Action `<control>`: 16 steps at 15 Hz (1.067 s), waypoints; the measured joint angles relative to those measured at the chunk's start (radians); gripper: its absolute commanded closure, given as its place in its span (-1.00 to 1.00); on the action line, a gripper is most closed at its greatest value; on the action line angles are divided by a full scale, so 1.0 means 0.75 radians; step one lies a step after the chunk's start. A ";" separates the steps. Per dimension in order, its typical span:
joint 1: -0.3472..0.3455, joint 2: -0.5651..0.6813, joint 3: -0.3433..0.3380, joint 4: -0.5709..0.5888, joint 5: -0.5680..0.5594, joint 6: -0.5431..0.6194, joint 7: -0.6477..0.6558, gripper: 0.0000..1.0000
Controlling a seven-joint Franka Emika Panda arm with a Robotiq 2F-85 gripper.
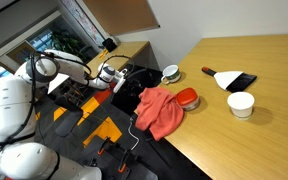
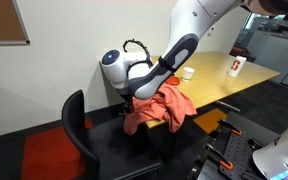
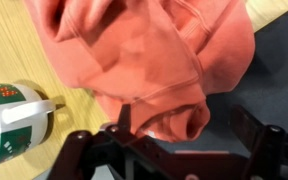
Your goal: Hang the peach sweatshirt on the backrest of the black chair
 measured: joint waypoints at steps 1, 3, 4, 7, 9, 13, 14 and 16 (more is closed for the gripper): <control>0.001 0.010 -0.009 0.005 0.000 0.000 0.006 -1.00; 0.004 0.026 -0.027 0.013 -0.001 0.000 0.027 -1.00; 0.005 0.034 -0.033 0.018 -0.001 0.000 0.030 -1.00; 0.007 0.059 -0.050 0.030 -0.001 -0.001 0.047 -0.47; 0.009 0.074 -0.059 0.037 -0.001 -0.001 0.052 -0.17; 0.012 0.094 -0.064 0.052 -0.001 -0.002 0.052 0.46; 0.013 0.095 -0.064 0.054 -0.001 -0.002 0.053 0.63; 0.018 0.095 -0.064 0.056 -0.001 -0.002 0.054 0.94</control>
